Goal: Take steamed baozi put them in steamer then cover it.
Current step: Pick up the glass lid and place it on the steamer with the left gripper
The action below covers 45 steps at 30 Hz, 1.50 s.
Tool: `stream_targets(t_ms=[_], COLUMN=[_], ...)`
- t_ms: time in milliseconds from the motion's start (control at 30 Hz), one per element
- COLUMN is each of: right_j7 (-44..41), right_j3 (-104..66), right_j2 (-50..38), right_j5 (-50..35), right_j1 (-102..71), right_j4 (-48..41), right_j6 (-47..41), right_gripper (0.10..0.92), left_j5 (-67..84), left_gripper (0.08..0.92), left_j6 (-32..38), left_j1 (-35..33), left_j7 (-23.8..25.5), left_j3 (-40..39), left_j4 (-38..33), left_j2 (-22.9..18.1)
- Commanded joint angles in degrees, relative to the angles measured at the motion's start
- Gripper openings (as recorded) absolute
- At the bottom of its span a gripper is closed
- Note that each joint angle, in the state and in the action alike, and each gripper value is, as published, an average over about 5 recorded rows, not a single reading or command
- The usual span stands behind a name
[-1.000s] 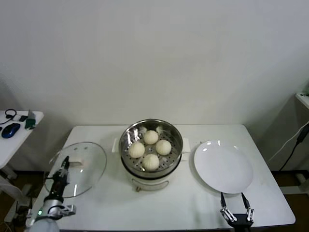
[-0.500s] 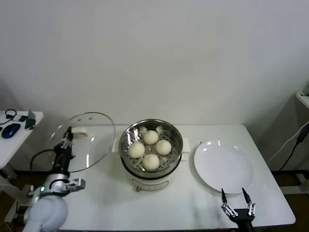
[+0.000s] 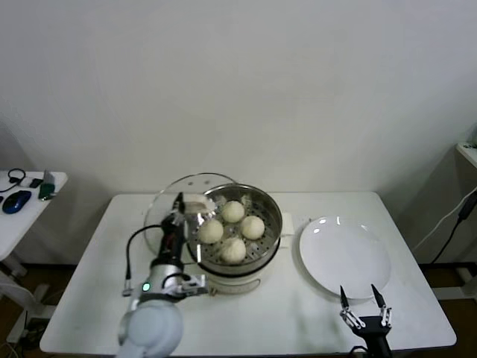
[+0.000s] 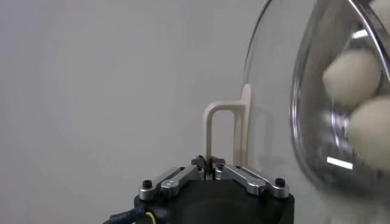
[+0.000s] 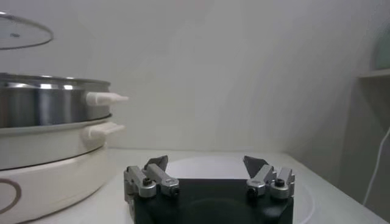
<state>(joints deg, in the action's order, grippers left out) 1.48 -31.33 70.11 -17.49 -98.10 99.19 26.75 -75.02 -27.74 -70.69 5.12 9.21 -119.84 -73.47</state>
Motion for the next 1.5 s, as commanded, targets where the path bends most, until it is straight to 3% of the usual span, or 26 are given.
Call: stream_targets(t_ms=[33, 433, 967, 1500], right_j7=[-0.4, -0.4, -0.4, -0.5], right_j3=[-0.3, -0.3, -0.8, -0.8], right_j2=[-0.7, -0.6, -0.5, -0.3], right_j5=[-0.9, -1.1, -1.2, -1.1], right_j1=[0.4, -0.6, -1.5, -2.0], right_j4=[-1.2, -1.5, -1.3, -1.4], right_j6=[0.9, 2.3, 3.2, 3.9], right_gripper=[0.823, 0.823, 0.823, 0.823], left_j5=[-12.7, -15.4, -14.3, -14.5], left_gripper=[0.141, 0.141, 0.141, 0.141], left_j6=[-3.0, -3.0, -2.8, -3.9], left_j1=[5.3, 5.7, 7.4, 8.8], left_j7=[3.3, 3.5, 3.1, 3.3], left_j3=[-11.8, -12.4, -10.7, -10.4], left_j4=[4.7, 9.5, 14.3, 17.3], left_j2=[-11.0, -12.7, -9.6, -10.5])
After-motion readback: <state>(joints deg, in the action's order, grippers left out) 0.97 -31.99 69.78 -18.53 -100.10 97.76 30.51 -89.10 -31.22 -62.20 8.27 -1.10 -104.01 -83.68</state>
